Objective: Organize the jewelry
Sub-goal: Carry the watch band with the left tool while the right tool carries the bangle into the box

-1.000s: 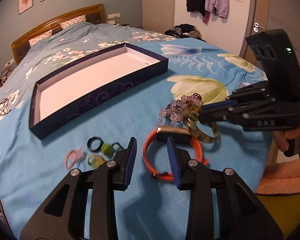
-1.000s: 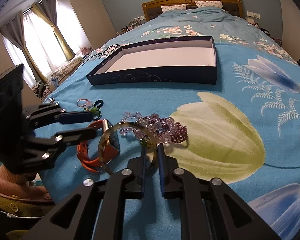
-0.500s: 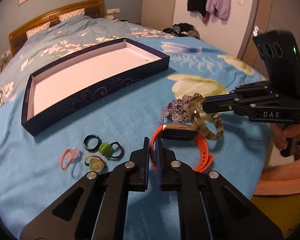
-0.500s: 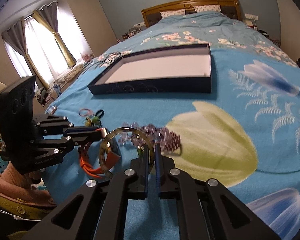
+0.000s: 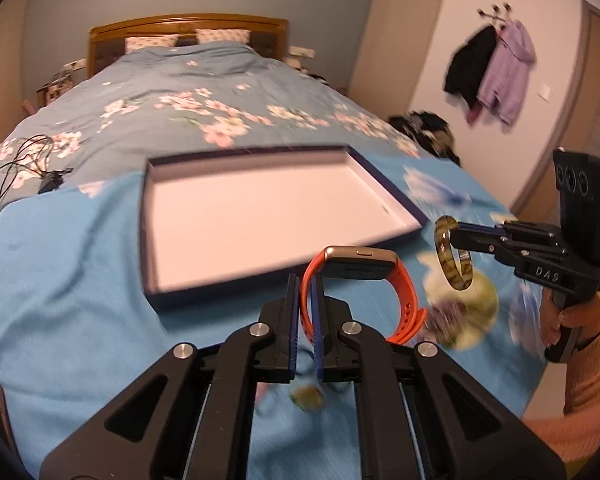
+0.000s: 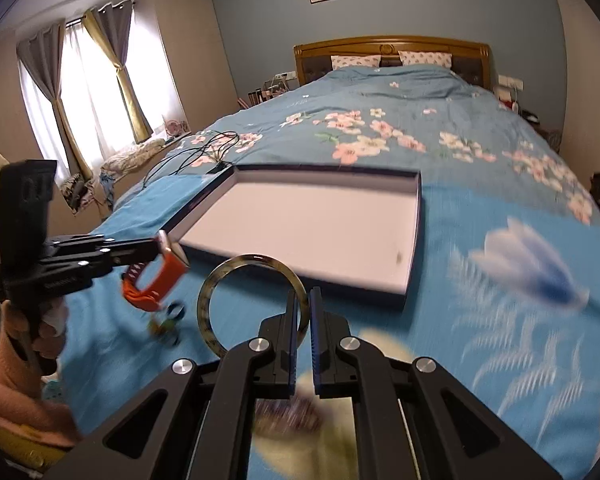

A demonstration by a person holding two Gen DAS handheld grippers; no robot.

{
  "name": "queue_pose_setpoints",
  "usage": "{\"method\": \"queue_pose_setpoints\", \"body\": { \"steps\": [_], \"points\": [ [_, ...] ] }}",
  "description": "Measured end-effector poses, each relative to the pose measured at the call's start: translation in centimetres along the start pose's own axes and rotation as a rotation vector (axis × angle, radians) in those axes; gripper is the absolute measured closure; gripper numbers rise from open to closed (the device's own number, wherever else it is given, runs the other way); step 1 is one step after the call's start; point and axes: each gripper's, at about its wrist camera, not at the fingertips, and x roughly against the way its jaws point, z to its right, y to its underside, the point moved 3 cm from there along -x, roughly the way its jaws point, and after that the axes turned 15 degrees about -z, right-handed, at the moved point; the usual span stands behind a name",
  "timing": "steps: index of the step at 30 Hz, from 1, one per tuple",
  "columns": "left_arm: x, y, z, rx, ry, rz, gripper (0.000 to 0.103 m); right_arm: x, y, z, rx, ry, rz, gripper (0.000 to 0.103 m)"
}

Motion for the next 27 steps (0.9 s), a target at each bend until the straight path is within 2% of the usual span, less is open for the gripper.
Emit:
{"method": "queue_pose_setpoints", "body": {
  "steps": [5,12,16,27],
  "points": [
    [-0.4,-3.5,-2.8,0.085,-0.011,0.006,0.097,-2.3,-4.2,1.5,0.005,0.033,-0.01,0.099],
    [-2.8,-7.2,-5.5,0.161,-0.068,-0.005,0.097,-6.2,-9.3,2.8,0.015,0.101,-0.046,0.099],
    [-4.7,-9.9,-6.8,0.195,-0.092,-0.016,0.097,-8.4,-11.2,2.9,0.023,0.125,-0.077,0.099],
    [-10.8,-14.0,-9.6,0.259,-0.156,-0.097,0.096,-12.9,-14.1,3.5,0.028,0.204,-0.169,0.099]
  ]
}}
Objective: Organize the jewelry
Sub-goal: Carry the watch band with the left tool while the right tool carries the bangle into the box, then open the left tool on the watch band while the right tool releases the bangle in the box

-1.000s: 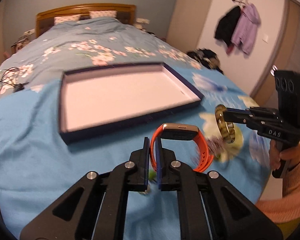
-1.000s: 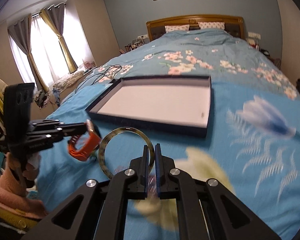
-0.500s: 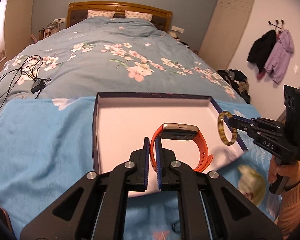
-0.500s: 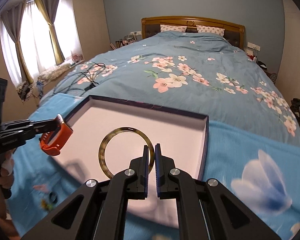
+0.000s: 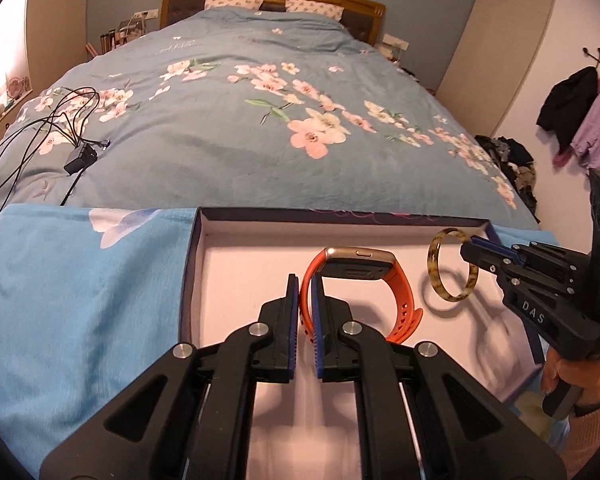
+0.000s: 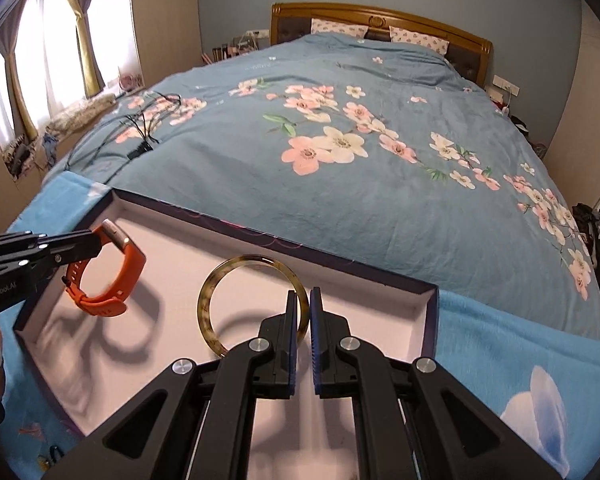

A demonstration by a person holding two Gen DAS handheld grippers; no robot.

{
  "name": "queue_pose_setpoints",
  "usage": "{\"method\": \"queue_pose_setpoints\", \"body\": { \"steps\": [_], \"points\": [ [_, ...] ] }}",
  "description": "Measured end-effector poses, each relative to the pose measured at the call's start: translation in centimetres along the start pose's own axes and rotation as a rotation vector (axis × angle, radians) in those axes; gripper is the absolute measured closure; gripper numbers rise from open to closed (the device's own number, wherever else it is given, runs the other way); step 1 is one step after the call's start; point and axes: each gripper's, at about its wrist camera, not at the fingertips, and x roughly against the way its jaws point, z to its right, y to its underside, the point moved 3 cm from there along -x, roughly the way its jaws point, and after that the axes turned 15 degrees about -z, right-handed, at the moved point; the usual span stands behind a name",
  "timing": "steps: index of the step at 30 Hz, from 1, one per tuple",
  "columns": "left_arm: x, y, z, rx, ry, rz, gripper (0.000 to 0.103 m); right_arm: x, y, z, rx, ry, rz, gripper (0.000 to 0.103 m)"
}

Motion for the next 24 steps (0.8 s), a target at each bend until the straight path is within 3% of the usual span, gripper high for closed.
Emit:
{"method": "queue_pose_setpoints", "body": {
  "steps": [9,16,18,20,22,24],
  "points": [
    [-3.8,-2.6,0.5,0.01,-0.06,-0.068,0.096,-1.9,-1.6,0.1,-0.013,0.014,-0.079,0.098],
    [-5.0,-3.3,0.7,0.013,-0.046,-0.111,0.094,-2.6,-1.9,0.6,-0.046,-0.008,-0.101,0.094],
    [-5.1,-3.5,0.4,0.034,-0.036,-0.117,0.082,-2.0,-1.8,0.9,-0.059,-0.014,-0.075,0.091],
    [-4.6,-3.2,0.4,0.033,-0.029,-0.098,0.076,-1.0,-1.6,0.8,-0.067,-0.017,-0.046,0.088],
    [-3.5,-2.6,0.5,0.018,-0.027,-0.056,0.07,1.1,-0.8,0.6,-0.052,-0.04,0.012,0.074],
    [-2.1,-1.7,0.6,-0.006,-0.034,-0.016,0.063,4.0,0.7,0.2,-0.02,-0.095,0.084,0.068]
  ]
}}
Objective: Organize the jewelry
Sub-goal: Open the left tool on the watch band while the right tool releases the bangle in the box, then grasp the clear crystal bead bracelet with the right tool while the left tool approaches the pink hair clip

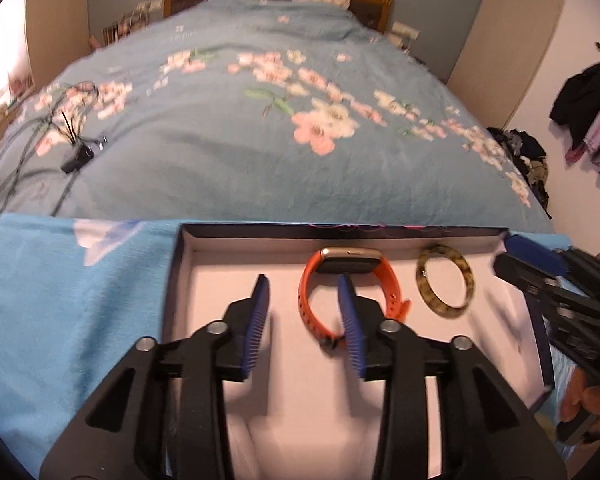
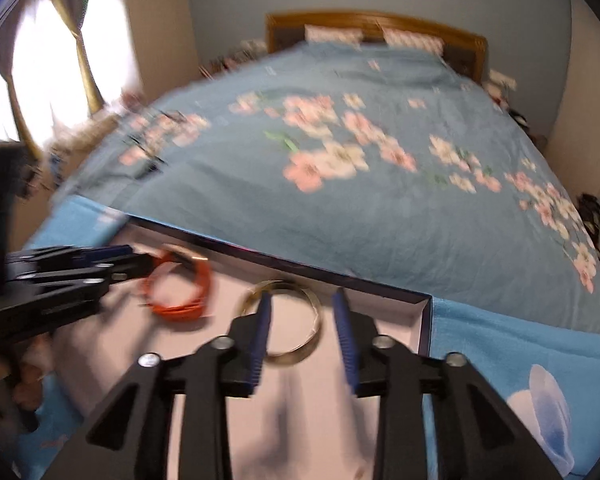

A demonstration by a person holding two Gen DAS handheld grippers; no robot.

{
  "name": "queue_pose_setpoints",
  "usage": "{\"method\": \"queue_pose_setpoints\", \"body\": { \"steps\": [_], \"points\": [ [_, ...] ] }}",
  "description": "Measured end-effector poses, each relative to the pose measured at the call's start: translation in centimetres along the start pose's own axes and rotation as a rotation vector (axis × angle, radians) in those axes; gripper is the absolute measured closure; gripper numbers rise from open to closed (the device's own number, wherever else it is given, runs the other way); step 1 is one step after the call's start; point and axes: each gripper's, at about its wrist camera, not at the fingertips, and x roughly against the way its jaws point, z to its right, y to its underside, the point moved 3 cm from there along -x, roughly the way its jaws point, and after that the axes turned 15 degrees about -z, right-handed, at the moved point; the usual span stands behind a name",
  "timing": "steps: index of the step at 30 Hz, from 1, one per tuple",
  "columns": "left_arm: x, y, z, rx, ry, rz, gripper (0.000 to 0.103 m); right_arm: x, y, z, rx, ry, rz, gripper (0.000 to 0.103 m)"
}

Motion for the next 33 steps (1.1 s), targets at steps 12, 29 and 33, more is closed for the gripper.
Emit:
{"method": "queue_pose_setpoints", "body": {
  "steps": [12,29,33],
  "points": [
    [9.9,12.8,0.5,-0.211,0.016,0.199,0.055,7.4,14.3,-4.1,0.162,-0.15,0.029,0.06],
    [10.1,22.3,-0.8,-0.254,0.032,0.144,0.055,6.7,22.1,-4.4,0.042,-0.132,-0.033,0.071],
    [9.7,22.3,-1.0,-0.23,0.048,0.127,0.055,6.3,22.0,-4.5,0.028,-0.114,-0.031,0.071]
  ]
}}
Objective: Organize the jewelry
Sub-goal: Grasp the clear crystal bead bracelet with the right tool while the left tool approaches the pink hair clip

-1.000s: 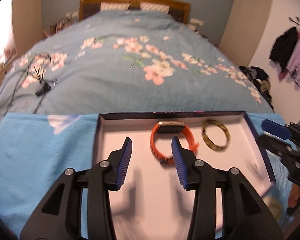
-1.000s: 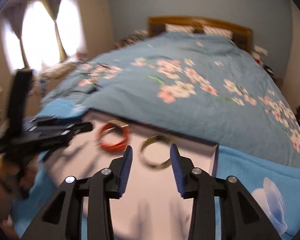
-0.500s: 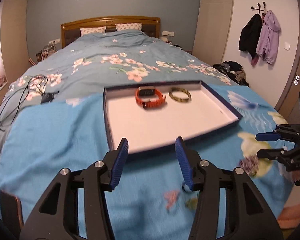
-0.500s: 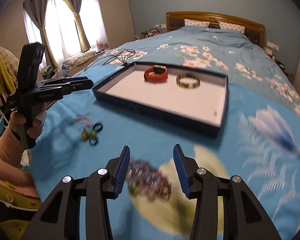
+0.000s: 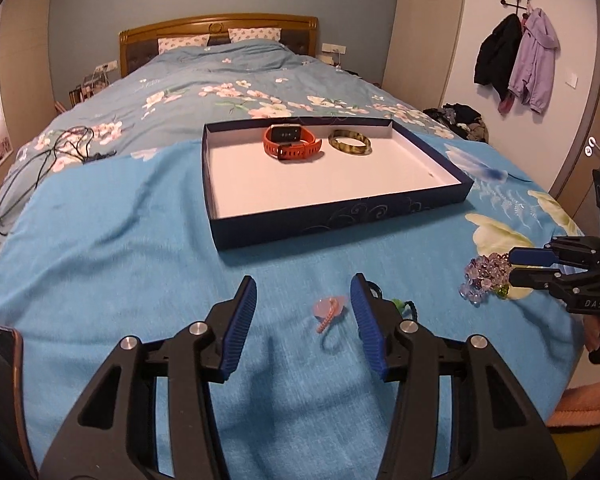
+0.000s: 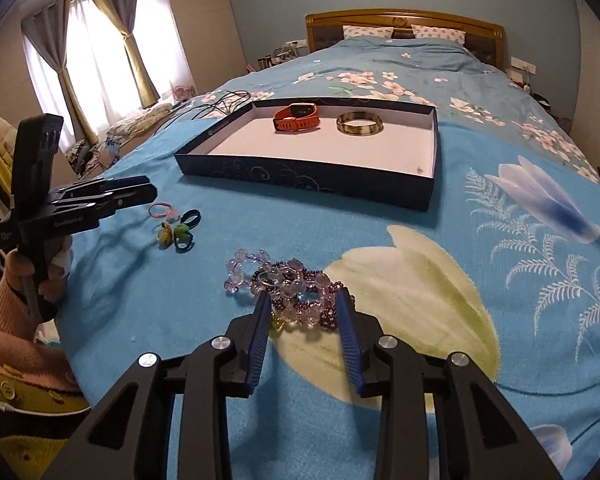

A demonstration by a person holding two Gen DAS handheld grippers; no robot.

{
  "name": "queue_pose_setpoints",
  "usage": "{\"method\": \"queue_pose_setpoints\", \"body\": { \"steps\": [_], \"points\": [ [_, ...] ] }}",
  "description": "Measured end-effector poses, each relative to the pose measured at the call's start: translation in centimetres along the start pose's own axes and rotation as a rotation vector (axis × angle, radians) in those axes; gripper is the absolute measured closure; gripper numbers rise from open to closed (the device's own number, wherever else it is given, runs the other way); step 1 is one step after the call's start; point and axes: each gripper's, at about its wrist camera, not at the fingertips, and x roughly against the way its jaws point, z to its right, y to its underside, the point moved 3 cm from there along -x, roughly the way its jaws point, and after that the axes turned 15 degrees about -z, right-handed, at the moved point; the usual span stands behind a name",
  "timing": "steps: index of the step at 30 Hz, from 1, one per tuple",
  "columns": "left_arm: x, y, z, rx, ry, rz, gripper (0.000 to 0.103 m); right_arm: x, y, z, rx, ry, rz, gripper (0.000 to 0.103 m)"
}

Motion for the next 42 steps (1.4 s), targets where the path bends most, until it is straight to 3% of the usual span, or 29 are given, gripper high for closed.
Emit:
{"method": "queue_pose_setpoints", "body": {
  "steps": [4,5,6,9,20,21,22,26,38,40,42],
  "points": [
    [-0.2,0.1,-0.1,0.003,0.003,-0.008,0.055,-0.6,-0.1,-0.6,0.024,0.061,-0.011,0.074],
    [-0.3,0.1,0.0,0.003,0.004,-0.012,0.054,-0.6,0.0,-0.7,0.022,0.066,-0.009,0.077],
    [-0.4,0.1,0.0,0.003,0.005,-0.015,0.055,-0.6,0.1,-0.7,0.022,0.069,-0.009,0.088],
    [-0.5,0.1,0.1,0.001,0.011,-0.02,0.054,-0.8,0.2,-0.5,0.014,0.08,-0.023,0.095],
    [-1.1,0.2,0.3,-0.002,0.03,-0.041,0.054,-1.4,-0.4,1.5,-0.167,-0.095,-0.014,0.089],
    [-1.2,0.1,0.3,-0.004,0.032,-0.042,0.054,-1.5,-0.4,1.4,-0.169,-0.095,-0.01,0.089],
    [-1.2,0.2,0.4,-0.005,0.032,-0.043,0.054,-1.5,-0.4,1.4,-0.169,-0.094,-0.007,0.096],
    [-1.3,0.2,0.4,-0.006,0.034,-0.044,0.054,-1.4,-0.4,1.0,-0.145,-0.082,-0.004,0.096],
    [-1.4,0.2,0.7,-0.022,0.036,-0.038,0.055,2.4,-2.2,-1.1,-0.048,-0.116,0.117,0.096],
    [-1.4,0.2,0.9,-0.033,0.033,-0.039,0.056,2.7,-2.7,-1.3,-0.041,-0.131,0.132,0.103],
    [-1.4,0.3,1.1,-0.045,0.039,-0.044,0.058,3.2,-3.2,-1.5,-0.034,-0.148,0.15,0.103]
  ]
}}
